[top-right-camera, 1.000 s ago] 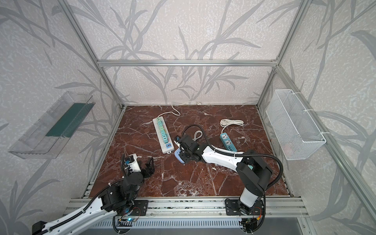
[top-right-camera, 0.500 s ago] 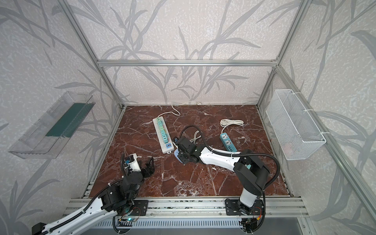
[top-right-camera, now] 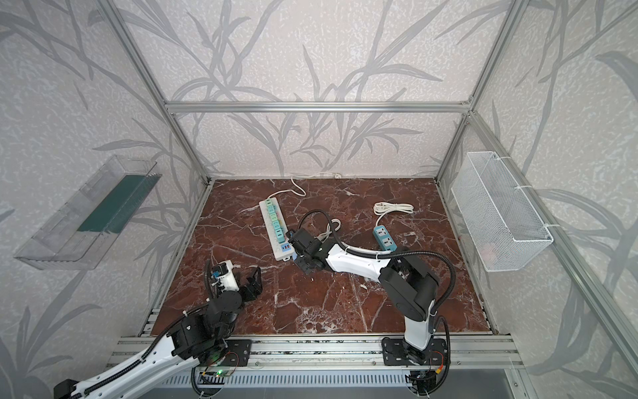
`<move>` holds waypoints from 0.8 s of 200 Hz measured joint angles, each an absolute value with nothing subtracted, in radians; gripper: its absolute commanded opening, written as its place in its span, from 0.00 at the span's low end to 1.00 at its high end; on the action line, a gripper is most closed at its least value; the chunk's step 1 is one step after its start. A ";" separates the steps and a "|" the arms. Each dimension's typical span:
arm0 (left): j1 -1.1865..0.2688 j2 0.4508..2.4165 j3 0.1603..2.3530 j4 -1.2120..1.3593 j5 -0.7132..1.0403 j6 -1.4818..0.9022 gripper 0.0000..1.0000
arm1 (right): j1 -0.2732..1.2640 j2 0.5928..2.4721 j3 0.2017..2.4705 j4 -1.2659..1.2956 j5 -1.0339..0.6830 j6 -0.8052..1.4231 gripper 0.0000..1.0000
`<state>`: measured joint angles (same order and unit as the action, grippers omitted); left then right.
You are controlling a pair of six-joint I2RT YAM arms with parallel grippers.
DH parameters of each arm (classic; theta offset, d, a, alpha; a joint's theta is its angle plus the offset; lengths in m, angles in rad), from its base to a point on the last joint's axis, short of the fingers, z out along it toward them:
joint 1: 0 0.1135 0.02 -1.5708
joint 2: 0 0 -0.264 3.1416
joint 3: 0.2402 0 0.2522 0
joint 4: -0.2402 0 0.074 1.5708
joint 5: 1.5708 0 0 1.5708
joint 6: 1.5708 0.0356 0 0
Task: Insert the plug
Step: 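Lower the beige adapter into the light blue socket with the right gripper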
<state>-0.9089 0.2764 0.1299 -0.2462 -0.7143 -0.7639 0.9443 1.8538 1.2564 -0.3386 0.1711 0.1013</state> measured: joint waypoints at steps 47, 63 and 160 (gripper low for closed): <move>-0.903 0.274 0.130 -0.247 -0.703 -0.762 0.78 | 0.944 1.853 1.249 -0.340 0.171 0.131 0.00; -0.902 0.269 0.131 -0.247 -0.700 -0.761 0.78 | 0.944 1.853 1.249 -0.340 0.171 0.138 0.00; -0.897 0.273 0.212 -0.254 -0.681 -0.750 0.78 | 0.941 1.851 1.272 -0.480 0.126 0.170 0.53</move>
<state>-0.8970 0.2726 0.2119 -0.2543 -0.6807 -0.7502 0.9409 1.8507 1.2724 -0.4801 0.1257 0.1696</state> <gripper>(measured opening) 0.778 0.493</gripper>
